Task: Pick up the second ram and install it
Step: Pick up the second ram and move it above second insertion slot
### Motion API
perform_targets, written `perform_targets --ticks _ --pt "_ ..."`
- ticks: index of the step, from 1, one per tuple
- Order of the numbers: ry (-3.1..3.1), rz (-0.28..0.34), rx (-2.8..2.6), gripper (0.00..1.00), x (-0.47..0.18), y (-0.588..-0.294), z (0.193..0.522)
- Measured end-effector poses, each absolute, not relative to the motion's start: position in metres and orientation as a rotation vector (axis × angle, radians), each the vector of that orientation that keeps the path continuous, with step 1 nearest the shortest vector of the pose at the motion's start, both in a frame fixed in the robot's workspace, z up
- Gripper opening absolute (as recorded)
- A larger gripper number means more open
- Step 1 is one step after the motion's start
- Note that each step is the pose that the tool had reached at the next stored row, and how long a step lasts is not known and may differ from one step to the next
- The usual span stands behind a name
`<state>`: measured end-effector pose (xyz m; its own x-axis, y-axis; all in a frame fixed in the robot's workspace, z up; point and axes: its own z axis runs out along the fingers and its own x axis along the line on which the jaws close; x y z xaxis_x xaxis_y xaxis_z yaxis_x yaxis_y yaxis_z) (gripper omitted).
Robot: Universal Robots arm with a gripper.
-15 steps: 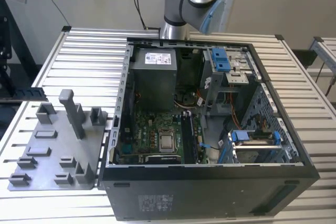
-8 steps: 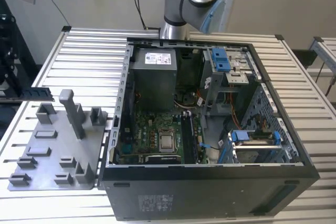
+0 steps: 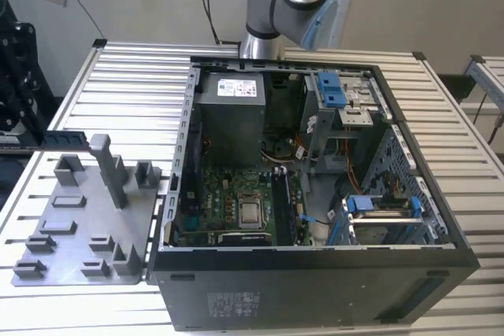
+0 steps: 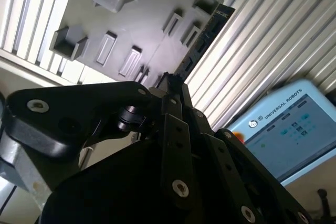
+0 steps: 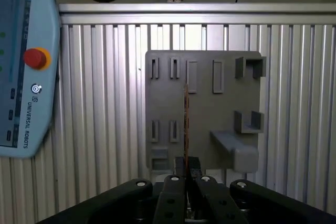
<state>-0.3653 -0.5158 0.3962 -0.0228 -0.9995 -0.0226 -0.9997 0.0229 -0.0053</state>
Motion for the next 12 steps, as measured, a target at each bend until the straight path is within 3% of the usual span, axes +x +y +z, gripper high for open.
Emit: perform_targets --ticks 12 --pt "2.232 0.019 -2.182 0.14 -0.341 -0.516 0.396"
